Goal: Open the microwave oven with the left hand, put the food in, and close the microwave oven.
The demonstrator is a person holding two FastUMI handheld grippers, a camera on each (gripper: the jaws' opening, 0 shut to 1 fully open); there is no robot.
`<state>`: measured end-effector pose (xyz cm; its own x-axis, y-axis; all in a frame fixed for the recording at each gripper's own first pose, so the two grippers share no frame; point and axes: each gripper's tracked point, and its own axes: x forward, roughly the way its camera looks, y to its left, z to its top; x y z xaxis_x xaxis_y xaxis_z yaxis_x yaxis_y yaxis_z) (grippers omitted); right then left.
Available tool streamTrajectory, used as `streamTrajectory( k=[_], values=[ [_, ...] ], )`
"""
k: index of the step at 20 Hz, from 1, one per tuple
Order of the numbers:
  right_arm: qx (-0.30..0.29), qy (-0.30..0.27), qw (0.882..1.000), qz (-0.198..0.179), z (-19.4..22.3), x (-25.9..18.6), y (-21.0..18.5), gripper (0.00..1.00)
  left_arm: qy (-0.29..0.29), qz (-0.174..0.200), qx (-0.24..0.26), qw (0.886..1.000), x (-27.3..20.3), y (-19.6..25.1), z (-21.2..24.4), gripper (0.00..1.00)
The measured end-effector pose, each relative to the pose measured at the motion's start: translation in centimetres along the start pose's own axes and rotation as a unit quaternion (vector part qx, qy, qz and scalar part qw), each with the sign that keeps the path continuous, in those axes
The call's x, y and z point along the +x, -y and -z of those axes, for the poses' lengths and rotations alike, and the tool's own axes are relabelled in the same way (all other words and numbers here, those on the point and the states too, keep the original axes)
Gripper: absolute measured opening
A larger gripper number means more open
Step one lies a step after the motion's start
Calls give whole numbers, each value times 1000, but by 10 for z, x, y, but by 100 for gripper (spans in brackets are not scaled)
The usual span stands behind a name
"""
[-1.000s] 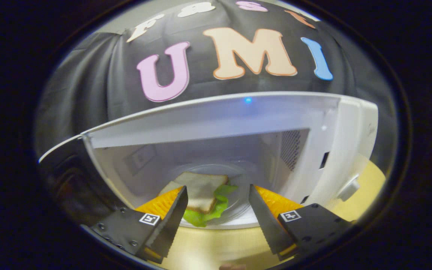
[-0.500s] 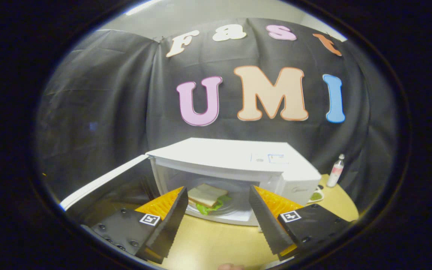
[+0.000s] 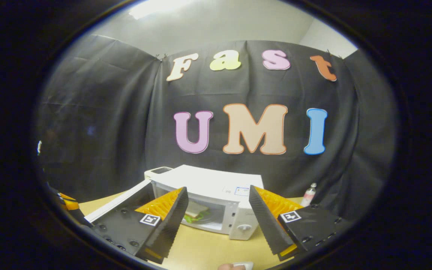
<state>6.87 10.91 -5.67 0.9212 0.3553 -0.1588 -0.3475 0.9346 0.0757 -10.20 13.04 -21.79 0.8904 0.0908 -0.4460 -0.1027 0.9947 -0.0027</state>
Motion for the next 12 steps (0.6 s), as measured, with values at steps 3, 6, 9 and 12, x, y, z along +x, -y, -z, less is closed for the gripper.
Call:
streamTrajectory(
  k=[3,6,9,12],
  values=[
    [-5,19,1000,14,-22,-13,18,91,8,25,18,1000,5,20,-3,0],
    [0,31,999,17,-37,-21,31,91,3,31,48,998,14,32,3,0],
    [13,32,999,27,-45,-28,44,91,1,39,52,998,20,45,8,0],
    [19,41,998,35,-54,-30,55,91,0,50,51,997,24,58,9,0]
  ],
)
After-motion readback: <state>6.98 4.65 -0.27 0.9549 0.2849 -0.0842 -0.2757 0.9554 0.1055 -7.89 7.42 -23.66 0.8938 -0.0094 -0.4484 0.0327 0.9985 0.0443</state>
